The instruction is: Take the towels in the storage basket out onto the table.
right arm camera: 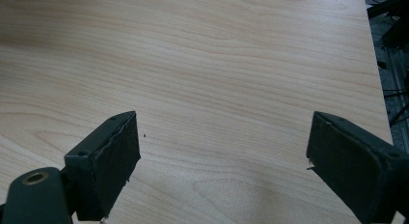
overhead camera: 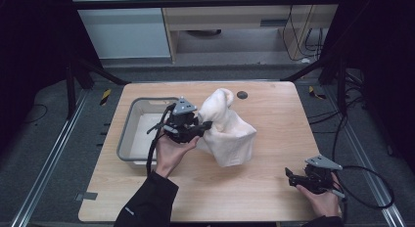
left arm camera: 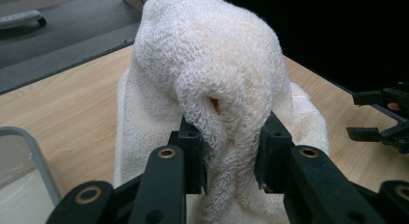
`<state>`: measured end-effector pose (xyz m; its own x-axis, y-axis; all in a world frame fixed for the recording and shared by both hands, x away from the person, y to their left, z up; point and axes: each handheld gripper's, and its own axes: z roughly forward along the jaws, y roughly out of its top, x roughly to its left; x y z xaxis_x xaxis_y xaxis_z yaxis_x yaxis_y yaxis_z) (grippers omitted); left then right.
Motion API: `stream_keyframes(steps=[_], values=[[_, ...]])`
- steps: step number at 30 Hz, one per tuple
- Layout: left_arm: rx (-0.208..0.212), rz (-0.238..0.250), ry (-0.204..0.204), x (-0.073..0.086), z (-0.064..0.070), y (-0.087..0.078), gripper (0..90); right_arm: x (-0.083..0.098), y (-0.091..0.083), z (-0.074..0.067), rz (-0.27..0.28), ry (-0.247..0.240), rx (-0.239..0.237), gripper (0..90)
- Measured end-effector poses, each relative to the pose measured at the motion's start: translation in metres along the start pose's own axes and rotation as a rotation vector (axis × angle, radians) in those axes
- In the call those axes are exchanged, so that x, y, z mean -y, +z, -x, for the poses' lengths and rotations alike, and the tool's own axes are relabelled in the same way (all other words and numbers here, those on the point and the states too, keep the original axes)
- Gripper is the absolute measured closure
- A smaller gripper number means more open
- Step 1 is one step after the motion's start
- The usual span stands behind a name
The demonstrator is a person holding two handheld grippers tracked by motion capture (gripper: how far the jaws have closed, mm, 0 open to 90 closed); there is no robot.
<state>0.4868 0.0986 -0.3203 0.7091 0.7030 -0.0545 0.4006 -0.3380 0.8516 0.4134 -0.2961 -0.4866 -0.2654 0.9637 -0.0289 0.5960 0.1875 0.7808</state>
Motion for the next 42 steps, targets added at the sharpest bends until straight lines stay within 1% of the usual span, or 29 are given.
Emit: stream_keyframes(steps=[6,9,10,11,12,13,16,20,21,26,31,33,34,39,40,42], values=[[0.004,-0.015,0.007,0.002,0.006,0.016,68.6,0.000,0.000,0.000,0.007,-0.008,0.001,11.8],[0.010,-0.021,0.002,0.005,0.007,0.025,68.6,0.001,0.000,0.001,0.005,-0.010,0.004,12.0],[0.015,-0.031,0.000,0.008,0.008,0.031,68.6,0.001,0.000,0.001,0.003,-0.011,0.006,12.3],[0.015,-0.031,0.000,0.008,0.008,0.031,68.6,0.001,0.000,0.001,0.003,-0.011,0.006,12.3],[0.021,-0.039,-0.006,0.010,0.009,0.036,68.6,0.001,0.000,0.000,0.002,-0.018,0.013,13.6],[0.021,-0.039,-0.006,0.010,0.009,0.036,68.6,0.001,0.000,0.000,0.002,-0.018,0.013,13.6],[0.028,-0.046,-0.013,0.014,0.011,0.047,68.6,0.001,0.001,0.000,-0.005,-0.037,0.019,15.2],[0.032,-0.055,-0.012,0.018,0.012,0.052,68.6,0.002,0.001,-0.001,-0.008,-0.040,0.021,15.5],[0.033,-0.064,-0.009,0.020,0.012,0.055,68.6,0.002,0.001,-0.001,-0.009,-0.041,0.019,15.5],[0.029,-0.074,-0.006,0.025,0.012,0.061,68.3,0.002,0.002,-0.001,-0.014,-0.043,0.016,15.4],[0.028,-0.083,-0.017,0.033,0.012,0.069,68.0,0.002,0.002,-0.001,-0.016,-0.043,0.018,15.3],[0.032,-0.083,-0.025,0.035,0.011,0.072,67.9,0.002,0.003,-0.001,-0.017,-0.041,0.018,15.3],[0.034,-0.080,-0.031,0.036,0.012,0.073,67.8,0.003,0.003,-0.001,-0.018,-0.049,0.018,15.3],[0.051,-0.088,-0.024,0.041,0.013,0.082,67.3,0.003,0.003,0.000,-0.021,-0.051,0.017,15.2],[0.057,-0.090,-0.033,0.042,0.013,0.085,67.1,0.003,0.003,0.000,-0.022,-0.048,0.014,15.1],[0.056,-0.090,-0.034,0.043,0.014,0.086,67.0,0.003,0.003,0.000,-0.023,-0.046,0.015,15.1]])
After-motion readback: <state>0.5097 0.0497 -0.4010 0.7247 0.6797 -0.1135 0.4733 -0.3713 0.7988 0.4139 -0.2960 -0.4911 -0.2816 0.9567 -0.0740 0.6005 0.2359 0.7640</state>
